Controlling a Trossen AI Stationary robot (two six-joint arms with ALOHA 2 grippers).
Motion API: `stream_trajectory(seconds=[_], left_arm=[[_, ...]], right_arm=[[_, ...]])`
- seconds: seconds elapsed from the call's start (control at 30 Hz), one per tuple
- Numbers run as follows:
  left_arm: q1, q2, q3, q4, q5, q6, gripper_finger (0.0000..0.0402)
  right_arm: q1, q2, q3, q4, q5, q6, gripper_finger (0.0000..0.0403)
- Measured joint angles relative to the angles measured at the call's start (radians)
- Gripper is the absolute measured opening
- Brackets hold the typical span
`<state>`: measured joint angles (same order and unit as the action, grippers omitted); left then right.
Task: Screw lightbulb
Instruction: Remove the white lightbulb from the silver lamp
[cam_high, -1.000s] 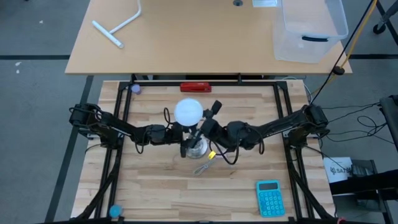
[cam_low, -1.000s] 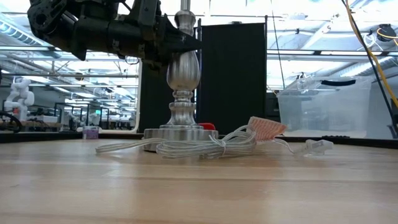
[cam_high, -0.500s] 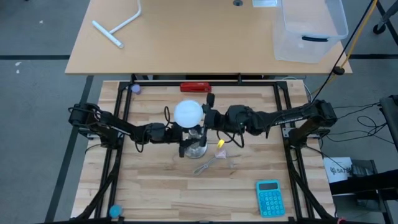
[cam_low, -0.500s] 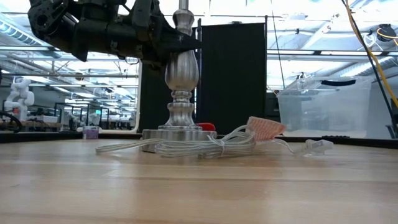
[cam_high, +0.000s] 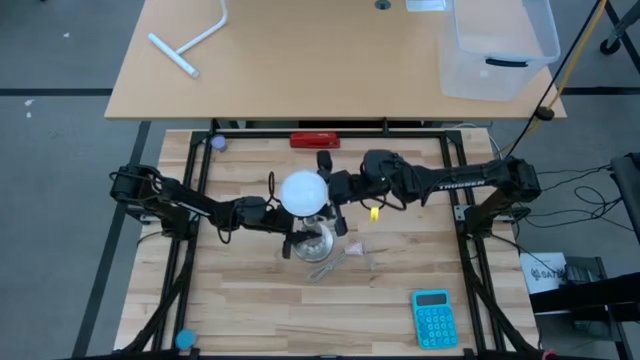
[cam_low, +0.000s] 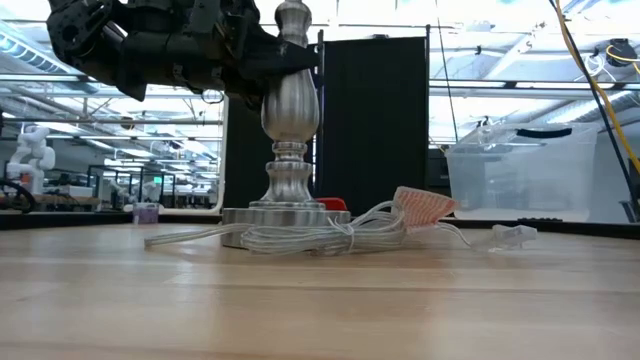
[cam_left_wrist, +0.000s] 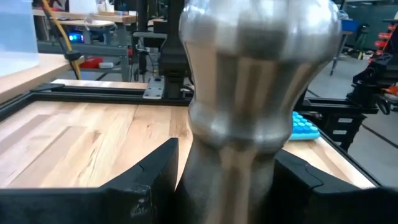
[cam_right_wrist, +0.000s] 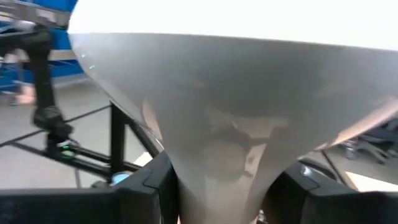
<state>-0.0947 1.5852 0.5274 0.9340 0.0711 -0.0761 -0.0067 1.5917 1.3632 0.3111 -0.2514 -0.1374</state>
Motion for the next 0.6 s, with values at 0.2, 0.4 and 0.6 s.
stream_trajectory(seconds=[0.2, 0.4, 0.6], left_arm=[[-0.002, 0.000, 0.000, 0.000, 0.059, 0.003, 0.0190], [-0.004, 0.000, 0.002, -0.002, 0.076, 0.002, 0.0190], [-0.004, 0.000, 0.002, -0.005, 0.076, -0.001, 0.0190]], right_arm=[[-0.026, 0.002, 0.000, 0.014, -0.174, 0.016, 0.0160], [-0.045, 0.003, 0.000, 0.025, -0.293, 0.041, 0.0161], [-0.054, 0.006, 0.000, 0.048, -0.320, 0.047, 0.0161]])
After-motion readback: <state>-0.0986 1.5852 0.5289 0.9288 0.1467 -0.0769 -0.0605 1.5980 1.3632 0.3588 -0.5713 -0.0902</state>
